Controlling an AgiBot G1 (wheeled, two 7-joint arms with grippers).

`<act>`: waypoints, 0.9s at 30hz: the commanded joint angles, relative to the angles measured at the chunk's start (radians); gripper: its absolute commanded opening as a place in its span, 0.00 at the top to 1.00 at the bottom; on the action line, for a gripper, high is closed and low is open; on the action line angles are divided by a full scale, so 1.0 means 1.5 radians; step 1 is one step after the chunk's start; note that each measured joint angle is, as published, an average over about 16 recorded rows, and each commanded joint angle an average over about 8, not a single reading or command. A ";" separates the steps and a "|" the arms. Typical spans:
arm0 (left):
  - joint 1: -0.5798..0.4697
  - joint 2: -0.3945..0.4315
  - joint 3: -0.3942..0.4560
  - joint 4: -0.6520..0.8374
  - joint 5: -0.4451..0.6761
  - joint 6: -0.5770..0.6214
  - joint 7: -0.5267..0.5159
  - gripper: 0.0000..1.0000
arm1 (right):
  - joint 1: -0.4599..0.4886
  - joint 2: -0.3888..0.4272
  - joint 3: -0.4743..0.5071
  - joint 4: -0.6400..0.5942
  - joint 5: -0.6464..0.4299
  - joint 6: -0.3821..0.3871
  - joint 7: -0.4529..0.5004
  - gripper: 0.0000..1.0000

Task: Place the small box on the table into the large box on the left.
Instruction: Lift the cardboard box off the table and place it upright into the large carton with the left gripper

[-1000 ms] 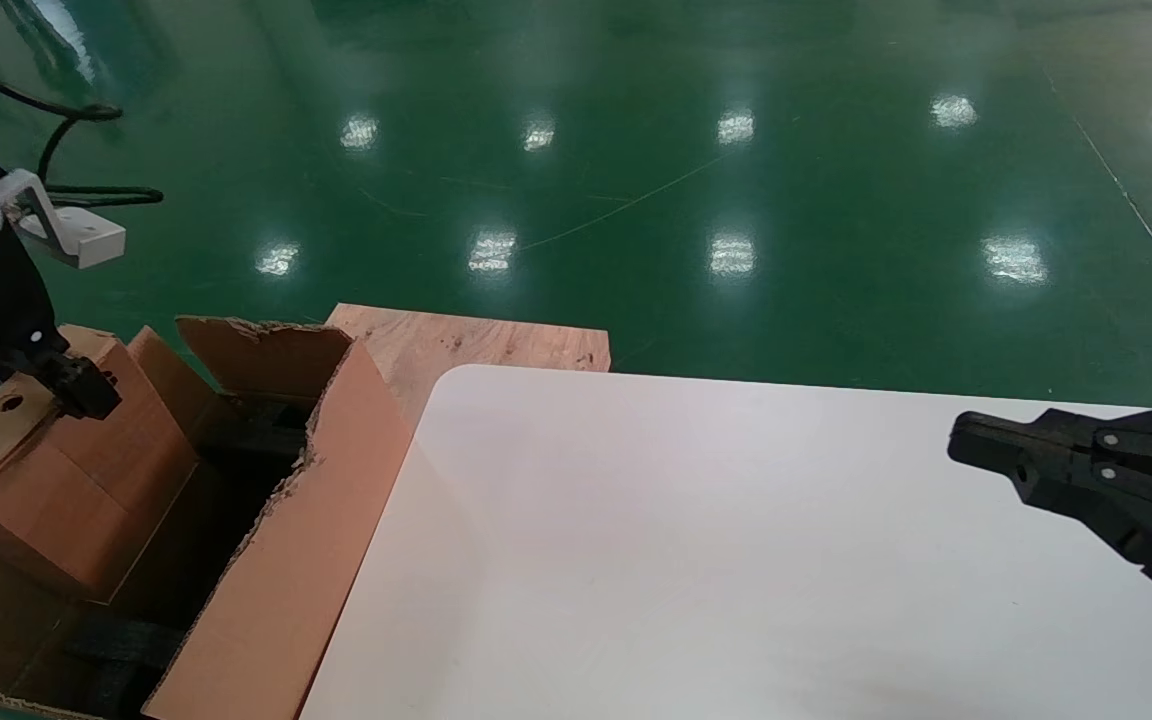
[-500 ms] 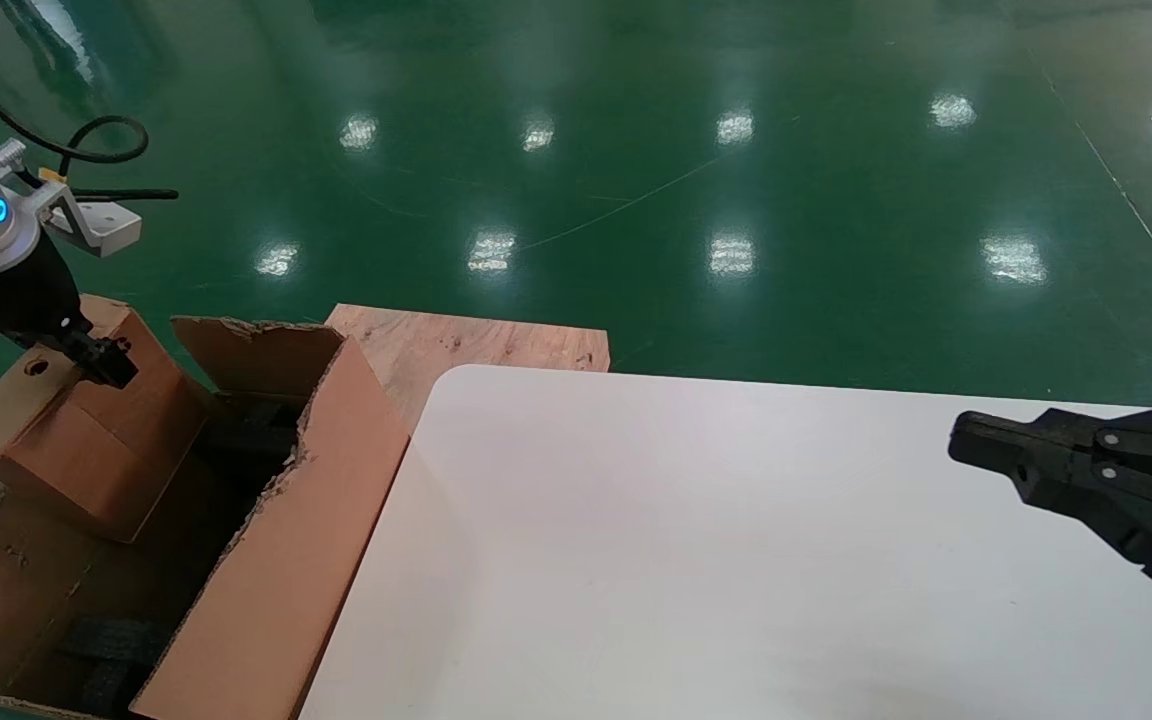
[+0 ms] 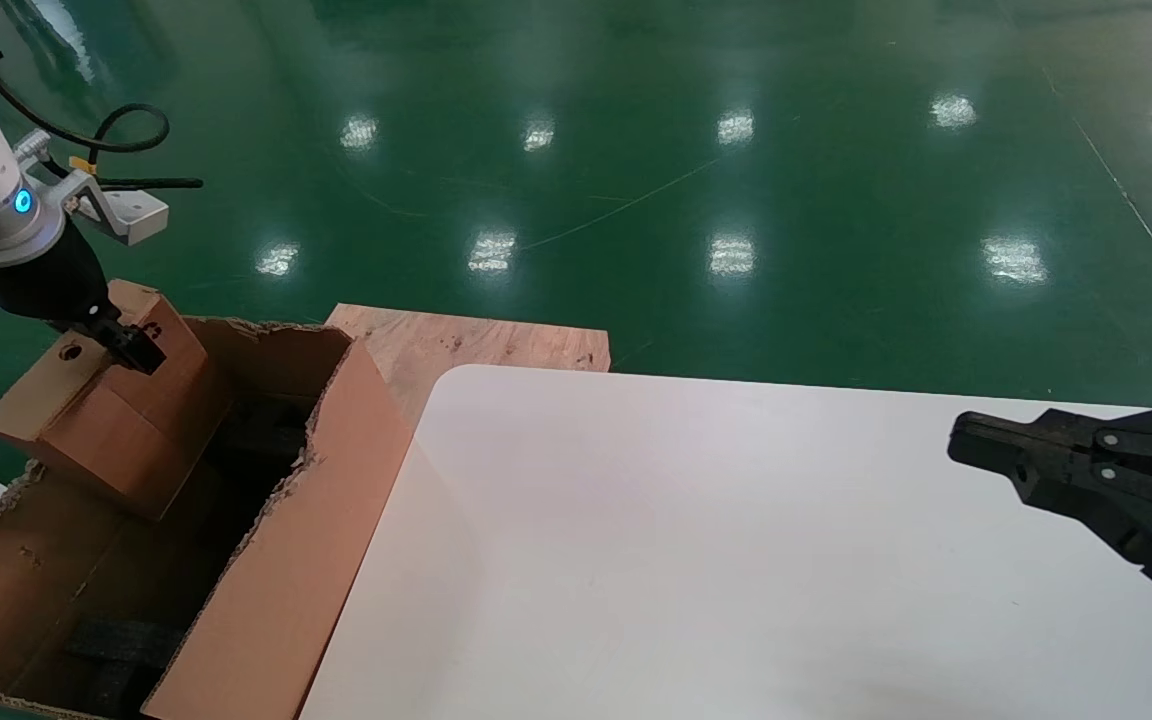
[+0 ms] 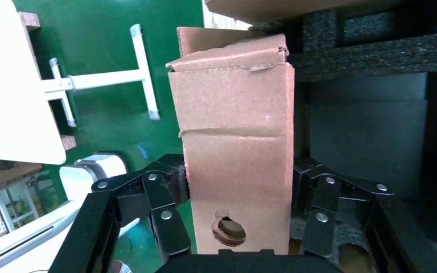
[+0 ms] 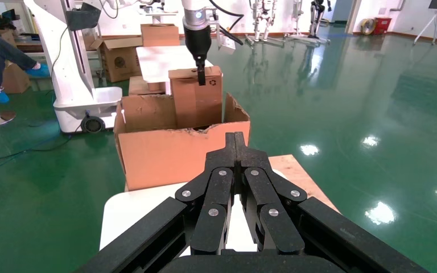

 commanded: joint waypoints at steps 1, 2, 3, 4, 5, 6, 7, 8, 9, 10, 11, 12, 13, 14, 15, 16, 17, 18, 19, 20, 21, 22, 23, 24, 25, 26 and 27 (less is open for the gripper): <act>-0.004 0.002 -0.002 0.000 -0.002 0.005 0.003 1.00 | 0.000 0.000 0.000 0.000 0.000 0.000 0.000 1.00; -0.006 0.002 -0.002 0.001 -0.003 0.011 0.004 1.00 | 0.000 0.000 0.000 0.000 0.000 0.000 0.000 1.00; -0.007 0.001 -0.002 0.001 -0.003 0.017 0.005 1.00 | 0.000 0.000 0.000 0.000 0.000 0.000 0.000 1.00; -0.008 0.001 -0.001 0.002 -0.002 0.023 0.006 1.00 | 0.000 0.000 0.000 0.000 0.000 0.000 0.000 1.00; -0.009 0.001 -0.001 0.004 -0.001 0.029 0.006 1.00 | 0.000 0.000 0.000 0.000 0.000 0.000 0.000 1.00; -0.010 0.000 0.000 0.005 0.000 0.035 0.007 1.00 | 0.000 0.000 0.000 0.000 0.000 0.000 0.000 1.00; -0.009 -0.001 0.001 0.006 0.001 0.040 0.006 1.00 | 0.000 0.000 0.000 0.000 0.000 0.000 0.000 1.00; -0.008 -0.001 0.002 0.007 0.003 0.045 0.006 1.00 | 0.000 0.000 0.000 0.000 0.000 0.000 0.000 1.00; -0.007 -0.002 0.003 0.008 0.004 0.050 0.005 1.00 | 0.000 0.000 0.000 0.000 0.000 0.000 0.000 1.00; -0.004 -0.003 0.004 0.009 0.006 0.053 0.004 1.00 | 0.000 0.000 0.000 0.000 0.000 0.000 0.000 1.00; -0.001 -0.004 0.005 0.010 0.007 0.056 0.003 1.00 | 0.000 0.000 0.000 0.000 0.000 0.000 0.000 1.00; 0.002 -0.005 0.006 0.011 0.008 0.058 0.001 1.00 | 0.000 0.000 0.000 0.000 0.000 0.000 0.000 1.00; 0.006 -0.006 0.006 0.012 0.009 0.059 0.000 1.00 | 0.000 0.000 0.000 0.000 0.000 0.000 0.000 1.00; 0.009 -0.007 0.007 0.012 0.010 0.060 -0.002 1.00 | 0.000 0.000 0.000 0.000 0.000 0.000 0.000 1.00; 0.013 -0.008 0.008 0.013 0.011 0.059 -0.003 1.00 | 0.000 0.000 0.000 0.000 0.000 0.000 0.000 1.00; 0.016 -0.009 0.008 0.013 0.011 0.059 -0.004 1.00 | 0.000 0.000 0.000 0.000 0.000 0.000 0.000 1.00; 0.019 -0.010 0.008 0.013 0.012 0.058 -0.006 1.00 | 0.000 0.000 0.000 0.000 0.000 0.000 0.000 0.94; 0.021 -0.011 0.009 0.014 0.012 0.057 -0.007 1.00 | 0.000 0.000 0.000 0.000 0.000 0.000 0.000 0.81; 0.023 -0.012 0.009 0.014 0.013 0.057 -0.008 1.00 | 0.000 0.000 0.000 0.000 0.000 0.000 0.000 0.69; 0.025 -0.012 0.009 0.014 0.013 0.057 -0.009 1.00 | 0.000 0.000 0.000 0.000 0.000 0.000 0.000 0.56; 0.027 -0.013 0.009 0.014 0.013 0.057 -0.010 1.00 | 0.000 0.000 0.000 0.000 0.000 0.000 0.000 0.44; 0.029 -0.013 0.010 0.014 0.014 0.057 -0.011 1.00 | 0.000 0.000 0.000 0.000 0.000 0.000 0.000 0.31; 0.031 -0.013 0.010 0.014 0.014 0.057 -0.012 1.00 | 0.000 0.000 0.000 0.000 0.000 0.000 0.000 0.19; 0.034 -0.014 0.010 0.013 0.014 0.057 -0.013 1.00 | 0.000 0.000 0.000 0.000 0.000 0.000 0.000 0.06; 0.036 -0.014 0.010 0.013 0.015 0.057 -0.014 1.00 | 0.000 0.000 0.000 0.000 0.000 0.000 0.000 0.00; 0.039 -0.014 0.010 0.013 0.015 0.057 -0.015 1.00 | 0.000 0.000 0.000 0.000 0.000 0.000 0.000 0.00; 0.041 -0.014 0.010 0.013 0.015 0.057 -0.017 1.00 | 0.000 0.000 0.000 0.000 0.000 0.000 0.000 0.00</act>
